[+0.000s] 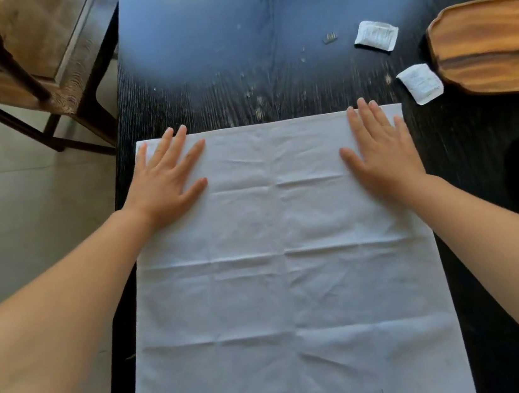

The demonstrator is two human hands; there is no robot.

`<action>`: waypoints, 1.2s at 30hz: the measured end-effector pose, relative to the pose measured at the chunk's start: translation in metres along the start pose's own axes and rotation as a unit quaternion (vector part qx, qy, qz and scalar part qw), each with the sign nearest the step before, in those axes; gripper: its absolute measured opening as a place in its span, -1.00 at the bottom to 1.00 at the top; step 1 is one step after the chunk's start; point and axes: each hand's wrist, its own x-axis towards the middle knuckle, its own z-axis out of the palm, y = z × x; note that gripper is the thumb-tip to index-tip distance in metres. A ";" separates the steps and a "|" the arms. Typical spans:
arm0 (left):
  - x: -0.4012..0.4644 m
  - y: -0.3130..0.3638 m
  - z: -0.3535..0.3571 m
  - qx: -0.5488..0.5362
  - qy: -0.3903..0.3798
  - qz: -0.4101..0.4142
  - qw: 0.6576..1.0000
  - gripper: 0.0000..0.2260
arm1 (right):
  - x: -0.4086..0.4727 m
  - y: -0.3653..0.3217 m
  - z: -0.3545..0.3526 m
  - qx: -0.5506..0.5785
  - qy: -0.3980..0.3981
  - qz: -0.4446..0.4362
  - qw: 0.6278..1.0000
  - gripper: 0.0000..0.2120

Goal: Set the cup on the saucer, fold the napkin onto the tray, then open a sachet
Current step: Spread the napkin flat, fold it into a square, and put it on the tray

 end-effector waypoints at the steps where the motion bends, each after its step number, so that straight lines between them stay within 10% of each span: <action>1: -0.004 0.006 -0.002 -0.006 0.013 -0.009 1.000 -0.38 | -0.004 -0.003 -0.004 0.004 0.000 0.002 1.000 -0.39; 8: -0.122 0.080 0.006 -0.240 0.046 -0.052 0.968 -0.46 | -0.136 -0.035 -0.005 0.093 0.053 -0.100 0.989 -0.47; 27: -0.319 0.123 0.030 -0.087 0.029 0.062 0.994 -0.66 | -0.347 -0.038 0.045 0.008 0.042 -0.207 0.978 -0.44; 36: -0.314 0.116 0.012 -0.186 0.027 0.032 0.982 -0.95 | -0.333 -0.032 0.029 0.064 0.102 -0.232 0.965 -0.83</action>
